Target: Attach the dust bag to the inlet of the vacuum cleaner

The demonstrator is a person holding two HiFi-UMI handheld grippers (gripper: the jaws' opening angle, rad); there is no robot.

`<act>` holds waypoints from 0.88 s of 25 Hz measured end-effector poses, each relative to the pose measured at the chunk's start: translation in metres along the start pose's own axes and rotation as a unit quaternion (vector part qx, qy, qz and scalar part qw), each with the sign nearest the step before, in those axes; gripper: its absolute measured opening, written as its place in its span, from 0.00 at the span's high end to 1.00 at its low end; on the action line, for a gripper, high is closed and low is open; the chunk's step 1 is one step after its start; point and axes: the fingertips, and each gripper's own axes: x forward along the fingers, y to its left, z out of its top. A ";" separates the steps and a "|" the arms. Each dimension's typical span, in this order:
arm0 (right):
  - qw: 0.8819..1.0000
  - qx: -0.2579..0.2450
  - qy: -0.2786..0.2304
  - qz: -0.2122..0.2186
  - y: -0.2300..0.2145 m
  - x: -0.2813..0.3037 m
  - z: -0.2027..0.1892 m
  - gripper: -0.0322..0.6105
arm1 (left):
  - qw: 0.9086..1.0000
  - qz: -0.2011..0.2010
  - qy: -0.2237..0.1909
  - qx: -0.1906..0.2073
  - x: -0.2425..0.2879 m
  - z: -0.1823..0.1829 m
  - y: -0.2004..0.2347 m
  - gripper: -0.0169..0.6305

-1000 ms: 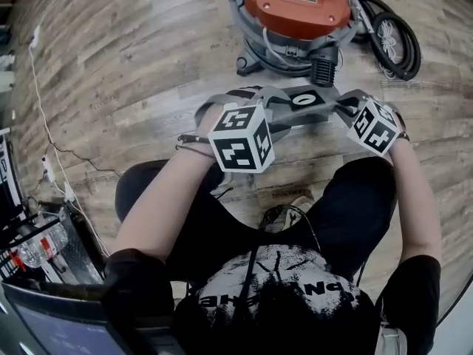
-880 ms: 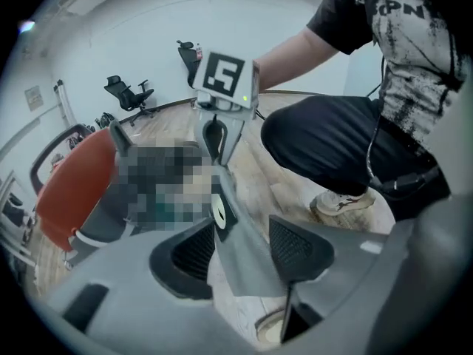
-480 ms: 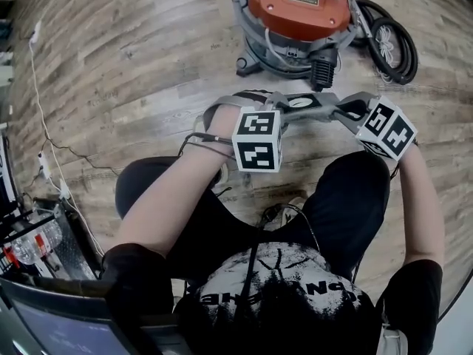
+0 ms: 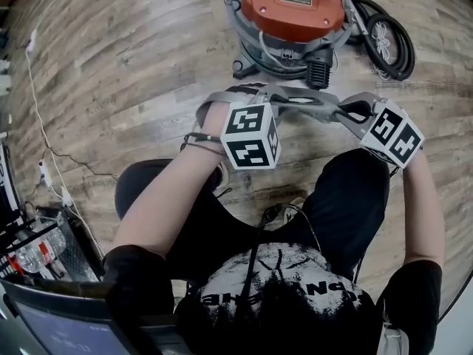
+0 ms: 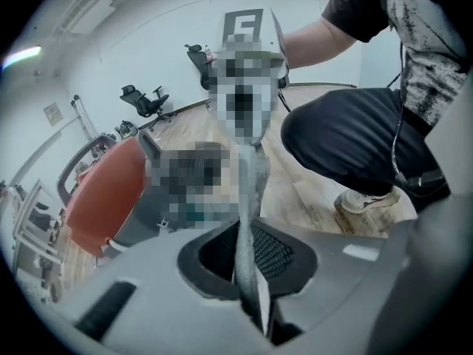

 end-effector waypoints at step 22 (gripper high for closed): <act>0.982 -0.133 0.033 -0.128 -0.004 -0.003 0.025 0.89 | 0.999 -0.019 -0.029 0.024 -0.006 0.032 0.007 0.93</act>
